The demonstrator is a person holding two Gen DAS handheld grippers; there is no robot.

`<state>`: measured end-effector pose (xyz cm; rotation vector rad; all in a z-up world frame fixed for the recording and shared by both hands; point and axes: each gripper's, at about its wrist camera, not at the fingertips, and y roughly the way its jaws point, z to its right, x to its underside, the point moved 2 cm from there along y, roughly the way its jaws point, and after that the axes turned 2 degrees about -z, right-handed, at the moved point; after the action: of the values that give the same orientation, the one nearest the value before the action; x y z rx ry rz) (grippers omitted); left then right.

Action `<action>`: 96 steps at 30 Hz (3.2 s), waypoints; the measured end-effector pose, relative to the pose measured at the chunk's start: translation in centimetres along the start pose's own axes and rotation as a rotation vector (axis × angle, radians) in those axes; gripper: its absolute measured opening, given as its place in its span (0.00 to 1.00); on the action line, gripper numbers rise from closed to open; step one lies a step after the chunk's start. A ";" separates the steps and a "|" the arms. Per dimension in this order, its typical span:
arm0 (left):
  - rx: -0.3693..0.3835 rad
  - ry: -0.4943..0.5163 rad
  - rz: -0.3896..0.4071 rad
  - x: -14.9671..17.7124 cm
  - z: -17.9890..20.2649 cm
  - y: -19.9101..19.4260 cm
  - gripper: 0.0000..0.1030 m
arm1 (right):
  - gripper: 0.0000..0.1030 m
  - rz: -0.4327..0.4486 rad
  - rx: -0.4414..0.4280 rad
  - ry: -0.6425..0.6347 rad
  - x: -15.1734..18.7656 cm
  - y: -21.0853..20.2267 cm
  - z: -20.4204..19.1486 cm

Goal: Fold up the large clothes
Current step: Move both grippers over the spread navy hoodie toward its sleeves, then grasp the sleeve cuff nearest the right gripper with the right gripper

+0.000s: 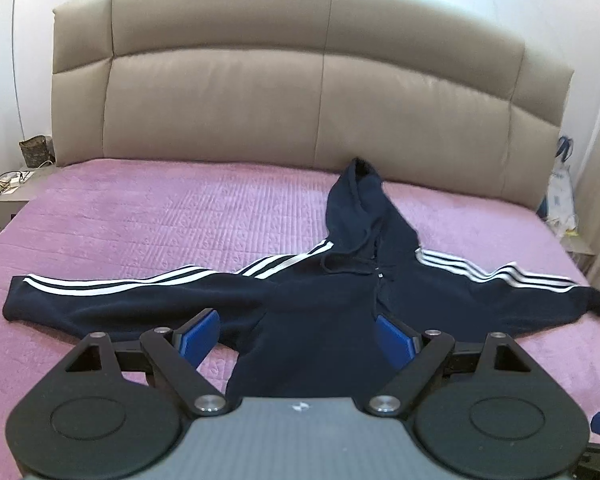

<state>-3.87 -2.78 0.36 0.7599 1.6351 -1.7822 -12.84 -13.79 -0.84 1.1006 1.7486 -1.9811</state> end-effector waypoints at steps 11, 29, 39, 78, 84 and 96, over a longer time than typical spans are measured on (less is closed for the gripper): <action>0.117 -0.028 0.096 -0.5 -3.1 -8.5 0.85 | 1.00 0.060 0.045 0.020 -3.7 -5.8 4.3; 0.106 -0.061 0.056 -0.9 -3.3 -5.4 0.85 | 1.00 0.012 0.081 0.062 -1.3 -0.3 4.4; 0.091 -0.053 0.028 -0.1 -0.3 -2.5 0.85 | 0.99 -0.034 0.086 0.011 -1.0 4.4 6.4; 0.033 0.024 0.027 2.9 6.2 15.3 0.85 | 0.96 0.059 -0.051 0.221 -4.9 30.4 26.1; 0.035 0.049 -0.003 3.9 7.8 17.7 0.85 | 0.96 0.121 0.087 0.348 -10.5 36.8 37.0; 0.023 0.074 -0.072 5.1 9.5 20.1 0.85 | 0.97 0.126 0.065 0.902 -15.2 47.2 52.6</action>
<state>7.69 -13.74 -15.91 0.7947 1.7124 -1.8456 9.46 -77.89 -25.62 2.3030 1.8886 -1.5542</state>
